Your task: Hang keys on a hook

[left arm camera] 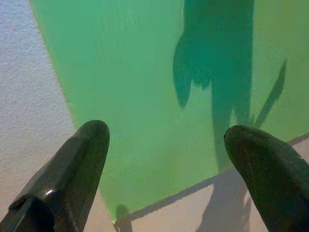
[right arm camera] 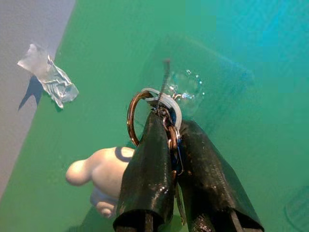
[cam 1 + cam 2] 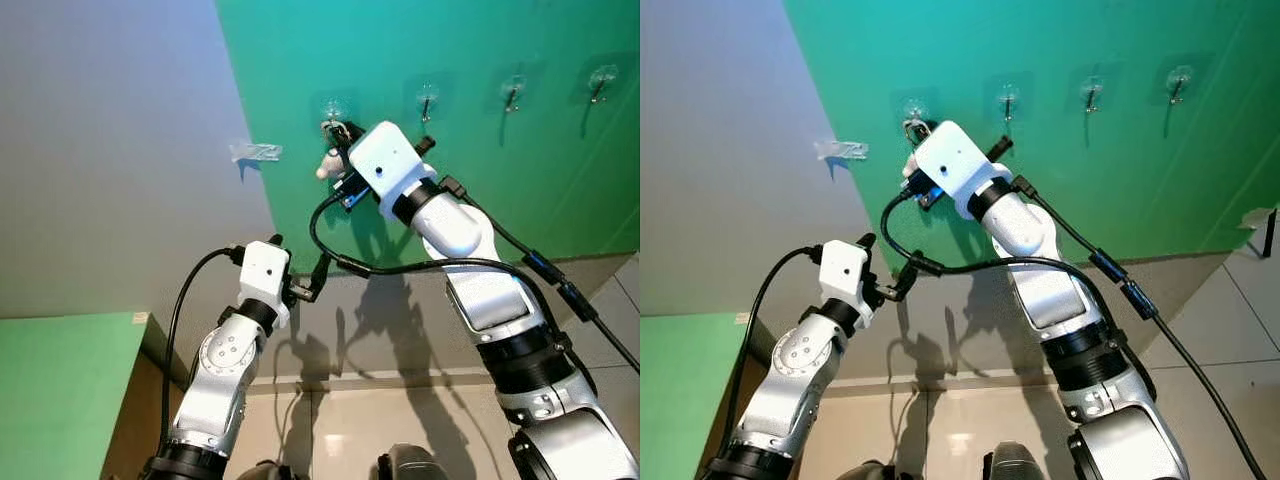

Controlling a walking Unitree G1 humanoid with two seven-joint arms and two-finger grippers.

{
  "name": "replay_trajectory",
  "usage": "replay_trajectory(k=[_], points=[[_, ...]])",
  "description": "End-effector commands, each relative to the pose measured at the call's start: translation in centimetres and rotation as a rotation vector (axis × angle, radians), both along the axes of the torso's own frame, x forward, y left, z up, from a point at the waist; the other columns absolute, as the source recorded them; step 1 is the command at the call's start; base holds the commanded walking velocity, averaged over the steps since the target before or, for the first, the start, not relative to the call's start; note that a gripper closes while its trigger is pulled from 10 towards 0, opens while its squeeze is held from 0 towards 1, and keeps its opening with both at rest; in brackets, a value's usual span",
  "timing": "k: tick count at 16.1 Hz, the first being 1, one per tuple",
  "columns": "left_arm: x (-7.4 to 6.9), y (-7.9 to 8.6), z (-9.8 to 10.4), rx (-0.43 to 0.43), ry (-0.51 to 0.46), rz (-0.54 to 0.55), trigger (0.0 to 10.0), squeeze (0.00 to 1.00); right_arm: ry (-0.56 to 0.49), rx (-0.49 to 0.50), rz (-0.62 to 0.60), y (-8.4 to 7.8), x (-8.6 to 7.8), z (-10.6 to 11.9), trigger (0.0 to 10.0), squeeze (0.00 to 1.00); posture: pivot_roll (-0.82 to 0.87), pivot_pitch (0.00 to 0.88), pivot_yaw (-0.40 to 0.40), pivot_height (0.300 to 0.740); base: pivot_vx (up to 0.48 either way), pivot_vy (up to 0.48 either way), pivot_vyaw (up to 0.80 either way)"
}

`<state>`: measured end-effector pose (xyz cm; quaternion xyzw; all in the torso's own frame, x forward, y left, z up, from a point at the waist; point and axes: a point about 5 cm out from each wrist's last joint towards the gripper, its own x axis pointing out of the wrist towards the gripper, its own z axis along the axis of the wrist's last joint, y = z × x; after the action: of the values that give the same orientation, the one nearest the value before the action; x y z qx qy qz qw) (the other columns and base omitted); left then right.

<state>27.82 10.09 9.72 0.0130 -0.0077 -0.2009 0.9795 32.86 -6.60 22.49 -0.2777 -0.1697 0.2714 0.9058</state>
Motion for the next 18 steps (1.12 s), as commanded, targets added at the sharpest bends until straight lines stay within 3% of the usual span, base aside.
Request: replay_trajectory(k=[1, 2, 3, 5, 6, 8, 9, 15, 16, 17, 18], points=[[-0.3, 0.1, 0.0, 0.011, -0.004, 0.005, 10.0, 0.00, 0.142, -0.038, 0.018, 0.4, -0.1, -2.8, 0.0, 0.00, -0.23, 0.080, 0.082, 0.720, 0.000, 0.000, 0.00], [-0.3, 0.1, 0.0, 0.011, -0.003, 0.005, 10.0, 0.00, 0.160, -0.009, -0.014, 0.2, 0.2, -2.8, 3.1, 0.00, -0.23, 0.080, 0.082, 0.720, 0.000, 0.000, 0.00], [-0.3, 0.1, 0.0, 0.011, -0.002, 0.005, 10.0, 0.00, 0.168, 0.006, -0.030, 0.0, 0.4, -2.7, 5.3, 0.00, -0.23, 0.081, 0.082, 0.720, 0.000, 0.000, 0.00], [-0.3, 0.2, 0.0, 0.009, -0.002, 0.007, 10.0, 0.00, 0.168, 0.013, -0.041, -0.1, 0.6, -2.6, 5.2, 0.00, -0.23, 0.083, 0.081, 0.720, 0.000, 0.000, 0.00], [-0.4, 0.1, 0.0, 0.007, -0.001, 0.010, 10.0, 0.00, 0.169, 0.025, -0.069, -0.4, 0.9, -2.5, 10.0, 0.00, -0.23, 0.083, 0.079, 0.720, 0.000, 0.000, 0.00], [-0.4, 0.1, 0.0, 0.006, 0.000, 0.011, 10.0, 0.00, 0.185, 0.036, -0.101, -0.7, 1.2, -2.4, 10.0, 0.00, -0.23, 0.083, 0.078, 0.720, 0.000, 0.000, 0.00], [-0.5, 0.1, 0.0, 0.005, 0.001, 0.013, 10.0, 0.00, 0.185, 0.040, -0.117, -0.9, 1.3, -2.3, 10.0, 1.00, -0.23, 0.083, 0.075, 0.720, 0.000, 0.000, 0.00], [-0.6, 0.2, -0.1, -0.002, 0.007, 0.017, 10.0, 0.00, 0.196, 0.079, -0.157, -1.5, 1.6, -2.1, 10.0, 1.00, -0.23, 0.091, 0.072, 0.720, 0.000, 0.000, 0.00], [-0.6, 0.1, -0.1, -0.002, 0.008, 0.017, 10.0, 0.00, 0.197, 0.101, -0.180, -1.7, 1.8, -2.0, 10.0, 0.76, -0.23, 0.090, 0.072, 0.720, 0.000, 0.000, 0.00], [-0.6, 0.1, -0.1, -0.002, 0.009, 0.016, 10.0, 0.00, 0.208, 0.122, -0.198, -2.0, 2.1, -1.9, 10.0, 0.00, -0.23, 0.090, 0.072, 0.720, 0.000, 0.000, 0.00], [-0.6, 0.1, -0.1, -0.002, 0.009, 0.015, 10.0, 0.00, 0.224, 0.161, -0.223, -2.3, 2.4, -1.8, 0.0, 0.00, -0.23, 0.088, 0.072, 0.720, 0.000, 0.000, 0.00]])
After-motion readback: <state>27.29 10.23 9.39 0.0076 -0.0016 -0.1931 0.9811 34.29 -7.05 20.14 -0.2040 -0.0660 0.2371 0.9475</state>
